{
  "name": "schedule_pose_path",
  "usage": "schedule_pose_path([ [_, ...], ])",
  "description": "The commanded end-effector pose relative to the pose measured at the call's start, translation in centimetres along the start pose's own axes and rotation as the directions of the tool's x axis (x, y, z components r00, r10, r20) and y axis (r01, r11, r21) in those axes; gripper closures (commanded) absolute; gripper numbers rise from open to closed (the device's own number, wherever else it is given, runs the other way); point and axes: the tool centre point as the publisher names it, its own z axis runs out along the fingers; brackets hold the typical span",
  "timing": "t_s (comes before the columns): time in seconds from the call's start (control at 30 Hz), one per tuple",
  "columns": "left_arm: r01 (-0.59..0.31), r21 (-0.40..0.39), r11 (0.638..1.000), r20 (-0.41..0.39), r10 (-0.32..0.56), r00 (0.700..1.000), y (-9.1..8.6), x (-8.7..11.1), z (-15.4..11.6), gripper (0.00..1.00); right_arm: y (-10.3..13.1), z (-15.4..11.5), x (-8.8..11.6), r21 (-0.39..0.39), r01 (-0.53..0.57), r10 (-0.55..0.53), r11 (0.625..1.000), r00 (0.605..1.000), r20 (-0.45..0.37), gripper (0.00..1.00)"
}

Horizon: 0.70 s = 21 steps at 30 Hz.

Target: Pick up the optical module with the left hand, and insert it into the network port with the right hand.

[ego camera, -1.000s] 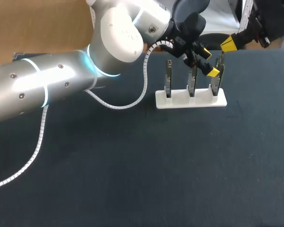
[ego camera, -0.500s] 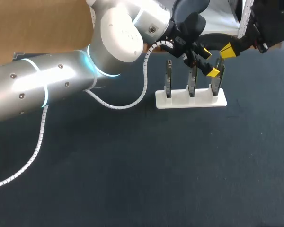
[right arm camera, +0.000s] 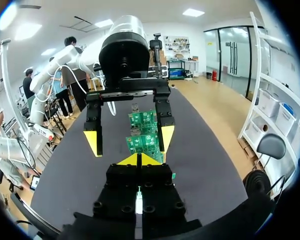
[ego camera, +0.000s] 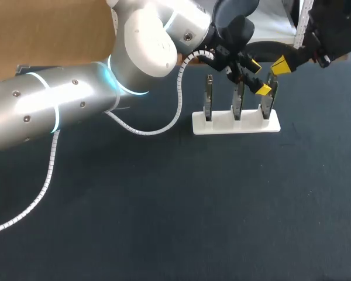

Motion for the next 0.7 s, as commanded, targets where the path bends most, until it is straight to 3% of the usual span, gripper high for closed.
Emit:
schedule_pose_path([
  [0.03, 0.001, 0.004, 1.000, -0.004, -0.001, 1.000, 0.2, -0.1, 0.1, 0.00, -0.3, 0.6, 0.8, -0.007, -0.004, 0.004, 1.000, 1.000, -0.002, 1.00],
  [0.3, 0.001, 0.004, 1.000, -0.004, -0.001, 1.000, 0.2, -0.1, 0.1, 0.00, -0.4, 0.7, 0.9, -0.008, -0.015, 0.015, 1.000, 1.000, 0.000, 1.00],
  [0.7, -0.009, -0.010, 1.000, 0.015, 0.009, 1.000, 0.3, -0.3, -0.2, 0.00, -0.6, -0.8, -0.5, 0.040, 0.001, -0.003, 0.999, 0.998, 0.060, 1.00],
])
